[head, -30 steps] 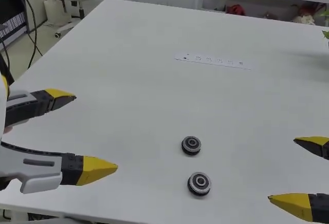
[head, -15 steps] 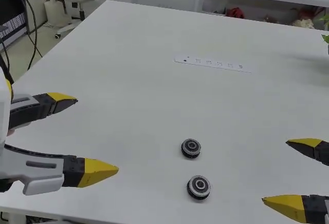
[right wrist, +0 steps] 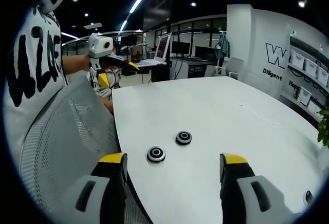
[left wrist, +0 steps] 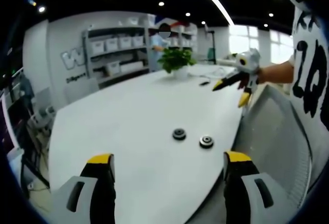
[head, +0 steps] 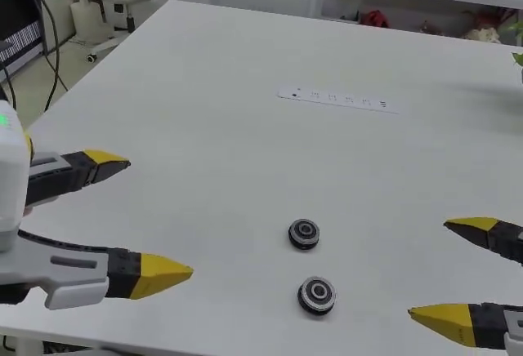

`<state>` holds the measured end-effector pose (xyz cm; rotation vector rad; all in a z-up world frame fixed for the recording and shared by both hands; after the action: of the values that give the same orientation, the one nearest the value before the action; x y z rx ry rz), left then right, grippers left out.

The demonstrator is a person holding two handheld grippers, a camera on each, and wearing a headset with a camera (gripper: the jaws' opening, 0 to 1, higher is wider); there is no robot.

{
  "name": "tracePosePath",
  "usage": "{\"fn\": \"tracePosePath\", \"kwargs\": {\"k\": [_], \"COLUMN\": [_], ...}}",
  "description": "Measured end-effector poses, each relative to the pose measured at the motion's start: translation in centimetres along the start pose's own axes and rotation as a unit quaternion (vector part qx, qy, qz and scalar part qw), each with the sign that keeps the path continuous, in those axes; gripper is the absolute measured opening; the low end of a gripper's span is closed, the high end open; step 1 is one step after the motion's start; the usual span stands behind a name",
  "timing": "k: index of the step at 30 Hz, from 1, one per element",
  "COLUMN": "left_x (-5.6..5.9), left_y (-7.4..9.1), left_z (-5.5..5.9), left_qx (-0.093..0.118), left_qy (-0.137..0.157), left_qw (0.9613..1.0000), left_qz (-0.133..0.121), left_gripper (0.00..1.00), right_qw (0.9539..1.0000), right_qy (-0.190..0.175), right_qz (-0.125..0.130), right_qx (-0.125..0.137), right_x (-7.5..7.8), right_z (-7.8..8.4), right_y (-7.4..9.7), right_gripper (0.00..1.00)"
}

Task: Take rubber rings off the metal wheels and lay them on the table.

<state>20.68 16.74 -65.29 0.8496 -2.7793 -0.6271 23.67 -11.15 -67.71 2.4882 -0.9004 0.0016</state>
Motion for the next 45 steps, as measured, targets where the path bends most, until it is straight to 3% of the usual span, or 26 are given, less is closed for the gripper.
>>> {"fn": "tracePosePath", "kwargs": {"k": [30, 45], "left_x": [-0.3, -0.2], "left_y": [-2.9, -4.3], "left_z": [-0.8, -1.0], "left_qx": [-0.016, -0.022], "left_qy": [-0.026, -0.036], "left_qw": [0.9988, 0.9974], "left_qz": [0.038, 0.059], "left_gripper": [0.88, 0.86], "right_qw": [0.9998, 0.999], "right_qy": [0.004, 0.009], "right_qz": [-0.018, -0.043], "right_qx": [0.006, 0.005], "right_x": [0.3, 0.0], "right_z": [0.0, -0.2], "right_y": [-1.9, -2.7], "right_gripper": [0.67, 0.62]}}
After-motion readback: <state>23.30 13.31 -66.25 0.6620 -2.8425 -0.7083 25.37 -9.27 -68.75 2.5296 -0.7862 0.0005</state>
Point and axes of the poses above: the centre of the closed fingertips' face, and the gripper's own axes: y roughly backward along the fingers, x roughly to its right, z roughly out of its underside, the point moved 3 cm from there along y, roughly backward along the fingers, and after that the axes turned 13 degrees about z, right-handed, at the moved point
